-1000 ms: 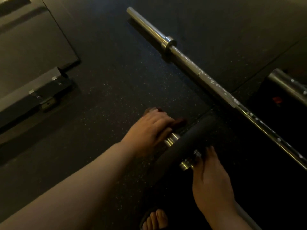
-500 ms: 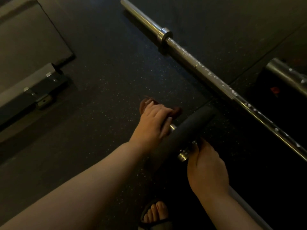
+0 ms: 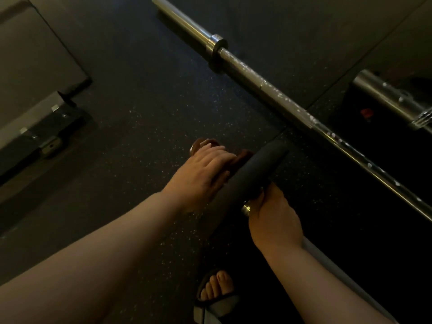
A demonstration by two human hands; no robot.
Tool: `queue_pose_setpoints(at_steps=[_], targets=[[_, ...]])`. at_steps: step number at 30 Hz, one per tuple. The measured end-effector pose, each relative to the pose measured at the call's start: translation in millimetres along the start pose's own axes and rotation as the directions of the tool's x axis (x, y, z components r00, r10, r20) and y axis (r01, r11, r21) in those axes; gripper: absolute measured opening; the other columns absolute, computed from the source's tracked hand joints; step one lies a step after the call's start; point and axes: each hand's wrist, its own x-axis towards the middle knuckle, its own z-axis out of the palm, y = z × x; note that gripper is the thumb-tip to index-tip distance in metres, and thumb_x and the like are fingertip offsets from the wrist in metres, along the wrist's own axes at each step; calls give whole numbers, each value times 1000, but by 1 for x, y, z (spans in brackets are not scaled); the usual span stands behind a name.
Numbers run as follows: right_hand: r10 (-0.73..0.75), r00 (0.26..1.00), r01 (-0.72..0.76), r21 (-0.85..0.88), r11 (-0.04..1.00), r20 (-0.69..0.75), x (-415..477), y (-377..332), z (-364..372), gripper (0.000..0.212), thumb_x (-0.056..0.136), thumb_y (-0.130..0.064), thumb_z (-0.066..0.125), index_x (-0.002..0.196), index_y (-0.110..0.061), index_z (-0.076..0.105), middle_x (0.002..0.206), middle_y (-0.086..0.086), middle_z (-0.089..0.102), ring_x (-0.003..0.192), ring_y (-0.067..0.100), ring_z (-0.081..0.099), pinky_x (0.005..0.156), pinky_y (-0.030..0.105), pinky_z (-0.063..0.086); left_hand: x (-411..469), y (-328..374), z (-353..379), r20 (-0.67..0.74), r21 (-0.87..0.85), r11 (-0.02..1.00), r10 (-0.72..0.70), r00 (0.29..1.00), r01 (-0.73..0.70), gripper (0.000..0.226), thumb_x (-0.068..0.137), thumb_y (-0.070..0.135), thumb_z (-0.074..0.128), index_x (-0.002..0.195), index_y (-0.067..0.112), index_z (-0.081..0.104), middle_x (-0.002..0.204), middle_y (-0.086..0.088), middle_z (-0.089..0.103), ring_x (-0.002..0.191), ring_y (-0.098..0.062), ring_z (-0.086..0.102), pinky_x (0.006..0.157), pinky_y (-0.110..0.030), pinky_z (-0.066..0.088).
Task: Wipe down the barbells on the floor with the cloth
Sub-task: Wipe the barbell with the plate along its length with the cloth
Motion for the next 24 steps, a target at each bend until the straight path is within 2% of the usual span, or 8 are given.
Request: queue_pose_setpoints(at_steps=[2, 5, 8, 11, 15, 19, 21, 24], targets=[[-17, 1000, 17, 18, 1000, -14, -2, 0, 0, 43, 103, -46, 36, 140, -27, 45, 132, -1, 59, 115, 19, 63, 98, 43, 51, 4, -6, -4, -73, 9, 998, -66, 995, 67, 42, 101, 38, 45, 143, 32, 45, 151, 6, 46, 147, -4, 20, 125, -36, 2], [-33, 999, 34, 10, 999, -33, -3, -1, 1, 39, 105, -43, 33, 138, -26, 46, 129, 0, 60, 112, 19, 64, 94, 42, 52, 10, 10, 5, -153, -155, 968, -223, 963, 200, 36, 102, 31, 51, 138, 28, 51, 148, 5, 46, 142, -1, 21, 123, -38, 9], [-5, 1000, 5, 26, 1000, -9, 0, 3, 0, 43, 103, -45, 37, 142, -28, 44, 133, -1, 58, 114, 20, 63, 94, 40, 51, 5, 18, 9, -16, -165, 984, -72, 997, 68, 43, 100, 28, 59, 141, 32, 48, 146, 13, 44, 131, 15, 14, 118, -19, -3], [22, 1000, -23, 62, 998, 18, 3, 7, 0, 42, 102, -45, 41, 142, -32, 43, 134, -2, 57, 117, 21, 62, 93, 40, 50, 9, -4, -8, 57, -5, 995, 95, 994, -95, 43, 100, 36, 49, 143, 30, 48, 147, 9, 48, 143, -1, 26, 120, -23, 2], [-39, 999, 39, 72, 997, -12, 2, 6, 3, 42, 106, -47, 29, 142, -31, 43, 137, -2, 57, 123, 21, 59, 98, 45, 49, 20, -5, -7, -151, -47, 990, -140, 979, 134, 34, 101, 37, 45, 131, 26, 57, 134, 4, 59, 135, -13, 45, 124, -36, 12], [-81, 996, 78, -59, 995, -36, 2, 8, 2, 45, 106, -46, 29, 147, -31, 39, 142, -4, 54, 124, 18, 58, 97, 39, 49, 7, 4, 2, -88, -40, 998, -55, 995, 52, 35, 103, 34, 47, 137, 28, 52, 141, 6, 54, 141, -9, 35, 123, -33, 8], [-105, 993, 96, -136, 986, -59, -2, 13, 0, 49, 105, -48, 26, 149, -31, 37, 142, -4, 54, 122, 18, 60, 94, 38, 50, 4, -6, -3, -59, 20, 1000, -10, 998, 12, 38, 103, 36, 45, 139, 28, 50, 144, 4, 53, 144, -12, 34, 125, -39, 13], [-105, 992, 96, -128, 987, -64, -8, 21, -1, 61, 97, -55, 14, 146, -32, 41, 136, -6, 59, 115, 16, 64, 89, 37, 50, 10, -1, 1, -183, -95, 983, -172, 968, 157, 34, 103, 35, 45, 134, 26, 53, 142, 2, 54, 141, -7, 32, 125, -44, 17]])
